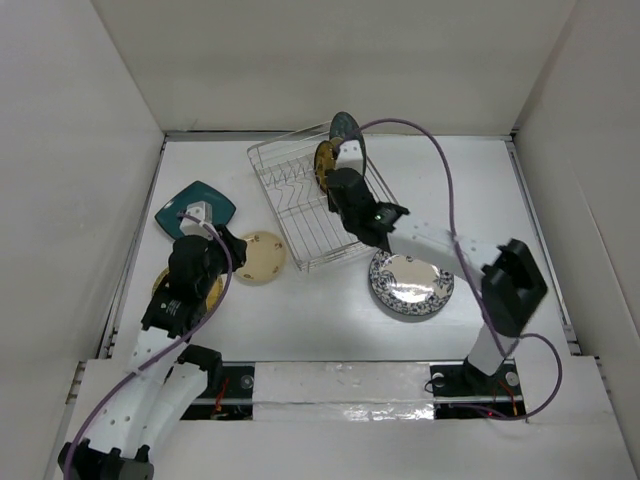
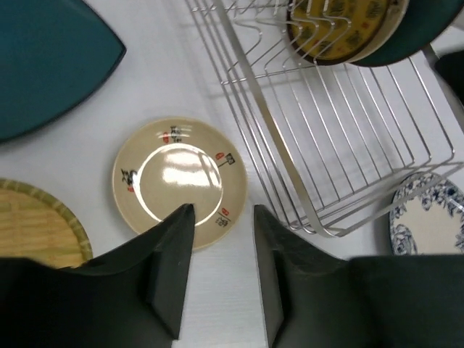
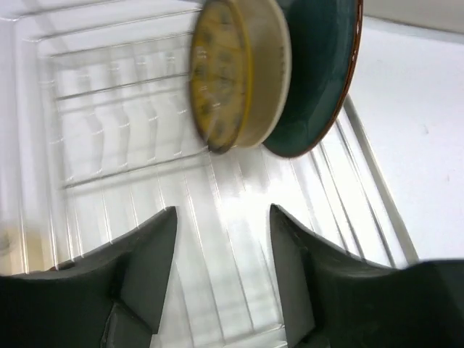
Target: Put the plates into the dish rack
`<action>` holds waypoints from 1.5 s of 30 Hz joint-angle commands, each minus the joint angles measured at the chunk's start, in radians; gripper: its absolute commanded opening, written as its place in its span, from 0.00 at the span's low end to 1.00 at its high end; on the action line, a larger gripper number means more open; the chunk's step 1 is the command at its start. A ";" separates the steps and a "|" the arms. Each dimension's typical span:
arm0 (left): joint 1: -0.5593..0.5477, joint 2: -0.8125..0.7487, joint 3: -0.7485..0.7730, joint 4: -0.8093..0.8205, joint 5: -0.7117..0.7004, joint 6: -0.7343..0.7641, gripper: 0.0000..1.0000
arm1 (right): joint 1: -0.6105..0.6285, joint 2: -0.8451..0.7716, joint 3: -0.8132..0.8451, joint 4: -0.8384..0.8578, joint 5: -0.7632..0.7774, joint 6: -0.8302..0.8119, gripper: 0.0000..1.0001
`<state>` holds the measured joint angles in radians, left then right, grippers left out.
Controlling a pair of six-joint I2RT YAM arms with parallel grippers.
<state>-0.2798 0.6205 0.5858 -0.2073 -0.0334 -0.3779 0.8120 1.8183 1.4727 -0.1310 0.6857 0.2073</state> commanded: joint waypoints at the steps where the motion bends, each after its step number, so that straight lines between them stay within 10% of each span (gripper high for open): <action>1: 0.002 0.062 0.055 -0.044 -0.078 -0.126 0.26 | 0.081 -0.193 -0.208 0.235 -0.170 0.112 0.35; 4: 0.002 0.137 0.063 -0.083 -0.085 -0.214 0.11 | 0.115 -0.333 -0.356 0.252 -0.173 0.147 0.00; 9: 0.002 0.151 -0.012 -0.014 -0.108 -0.297 0.00 | 0.134 -0.522 -0.537 0.261 -0.236 0.133 0.05; 17: 0.002 0.235 -0.058 0.000 -0.203 -0.362 0.59 | 0.156 -0.643 -0.680 0.298 -0.327 0.167 0.29; 45: 0.002 0.597 -0.130 0.196 -0.240 -0.498 0.38 | 0.174 -0.675 -0.695 0.300 -0.425 0.202 0.31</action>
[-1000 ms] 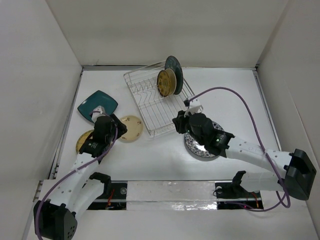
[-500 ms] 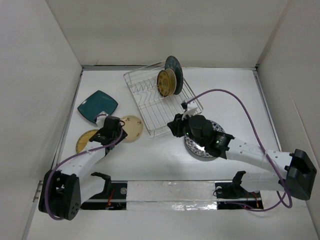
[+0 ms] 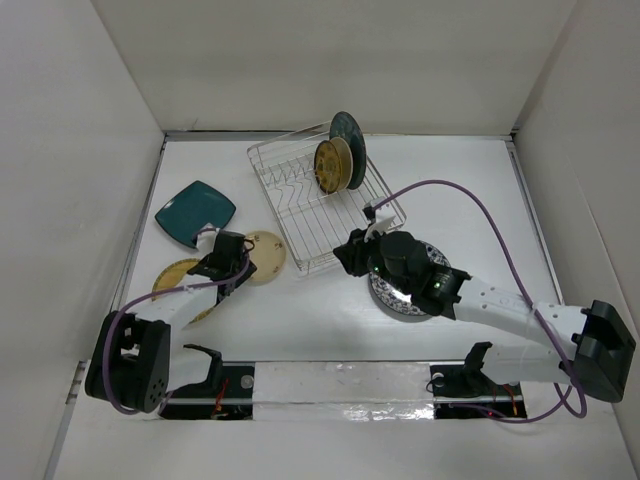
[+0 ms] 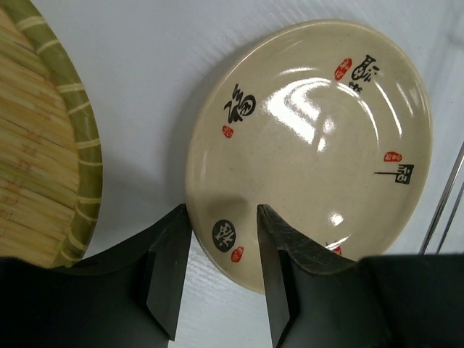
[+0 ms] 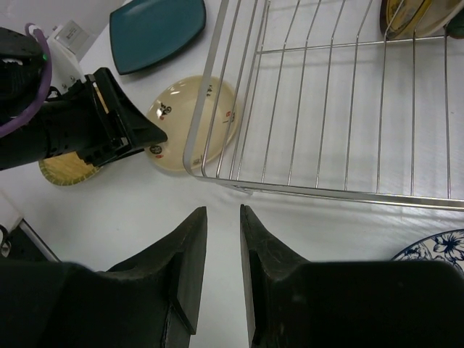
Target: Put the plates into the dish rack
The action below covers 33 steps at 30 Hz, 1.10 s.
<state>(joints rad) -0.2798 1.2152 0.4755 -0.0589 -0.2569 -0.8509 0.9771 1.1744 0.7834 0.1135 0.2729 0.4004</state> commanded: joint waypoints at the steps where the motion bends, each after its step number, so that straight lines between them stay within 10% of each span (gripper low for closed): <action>1: -0.007 0.006 -0.026 0.051 -0.021 -0.027 0.37 | 0.009 -0.032 -0.006 0.054 -0.014 0.009 0.31; 12: -0.027 -0.012 -0.049 0.061 -0.051 -0.046 0.00 | 0.009 -0.039 0.002 0.035 0.003 0.006 0.31; 30: -0.036 -0.356 0.120 -0.287 -0.025 0.125 0.00 | 0.009 -0.053 0.007 0.041 -0.049 -0.015 0.34; 33: -0.036 -0.379 0.198 -0.338 -0.010 0.188 0.00 | 0.009 -0.064 0.002 0.060 -0.083 -0.021 0.47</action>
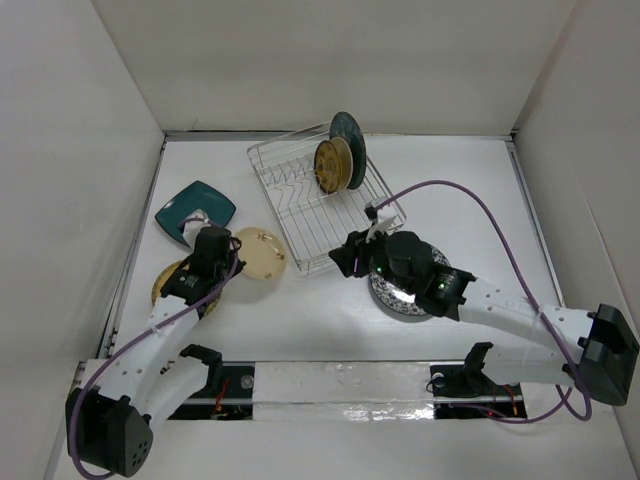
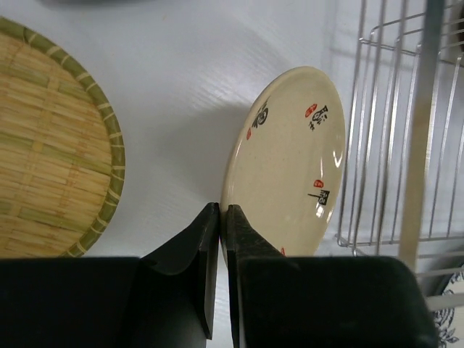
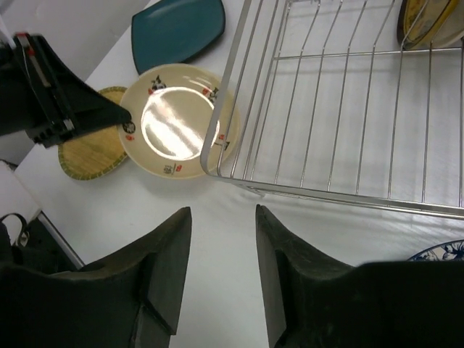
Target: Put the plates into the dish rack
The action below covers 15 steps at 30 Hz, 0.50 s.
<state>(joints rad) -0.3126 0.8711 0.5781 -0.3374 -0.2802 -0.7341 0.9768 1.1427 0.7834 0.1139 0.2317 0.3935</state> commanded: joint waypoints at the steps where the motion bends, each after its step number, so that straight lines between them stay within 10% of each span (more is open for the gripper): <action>1: -0.003 -0.043 0.107 -0.072 0.012 0.085 0.00 | 0.010 -0.034 0.001 0.066 -0.052 -0.019 0.50; 8: -0.003 -0.151 0.158 -0.120 0.019 0.096 0.00 | 0.010 -0.032 -0.006 0.135 -0.186 -0.033 0.74; 15: -0.003 -0.167 0.229 -0.150 0.022 0.111 0.00 | 0.010 0.000 0.033 0.144 -0.216 -0.031 0.77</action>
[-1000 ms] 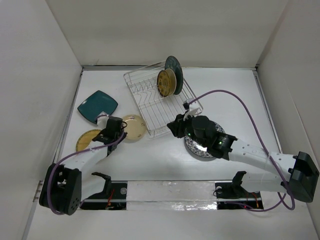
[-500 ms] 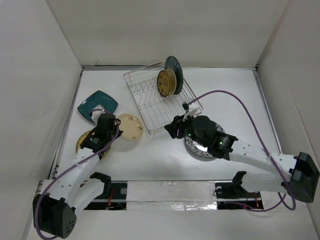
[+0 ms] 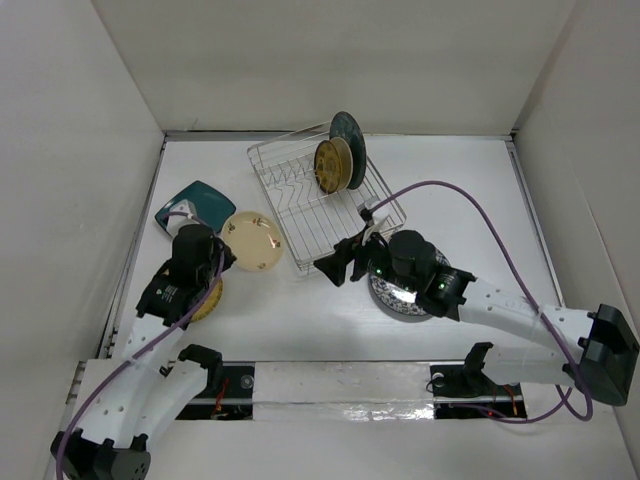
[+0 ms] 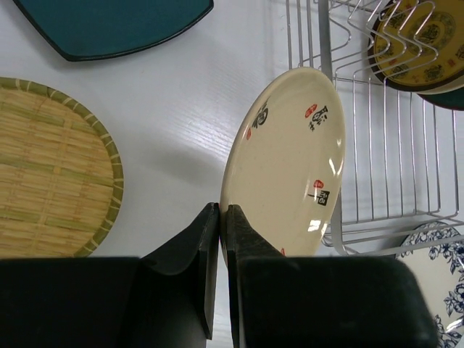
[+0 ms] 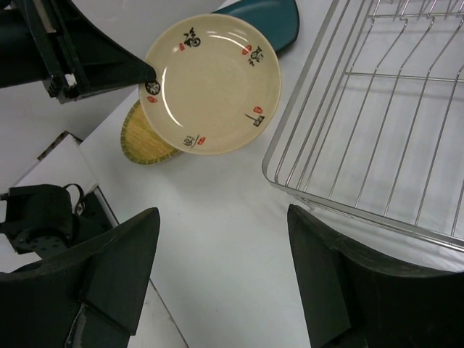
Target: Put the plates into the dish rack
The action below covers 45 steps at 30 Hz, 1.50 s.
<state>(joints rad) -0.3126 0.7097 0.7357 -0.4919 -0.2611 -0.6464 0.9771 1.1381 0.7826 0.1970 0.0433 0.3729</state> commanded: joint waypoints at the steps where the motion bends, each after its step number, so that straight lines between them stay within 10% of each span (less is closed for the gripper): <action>1: -0.003 -0.001 0.100 0.003 0.006 0.049 0.00 | 0.009 0.012 0.041 0.053 -0.022 -0.011 0.77; 25: -0.003 -0.199 0.082 0.237 0.420 0.169 0.00 | -0.139 0.373 0.346 0.172 -0.197 0.141 0.88; 30: -0.003 -0.207 0.033 0.292 0.462 0.180 0.00 | -0.160 0.425 0.362 0.237 -0.336 0.179 0.68; 35: -0.003 -0.228 -0.018 0.343 0.468 0.208 0.00 | -0.179 0.462 0.362 0.304 -0.367 0.231 0.00; 37: -0.003 -0.236 -0.030 0.363 0.462 0.231 0.00 | -0.189 0.474 0.363 0.340 -0.372 0.253 0.00; 40: -0.003 -0.248 -0.039 0.366 0.421 0.272 0.48 | -0.212 0.480 0.414 0.303 -0.307 0.242 0.00; 45: -0.003 -0.302 -0.104 0.378 0.298 0.289 0.75 | -0.252 0.526 0.573 0.101 -0.090 0.155 0.00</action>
<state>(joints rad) -0.3111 0.4488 0.6746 -0.1898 0.0742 -0.3820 0.7624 1.6550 1.2236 0.3431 -0.2249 0.5850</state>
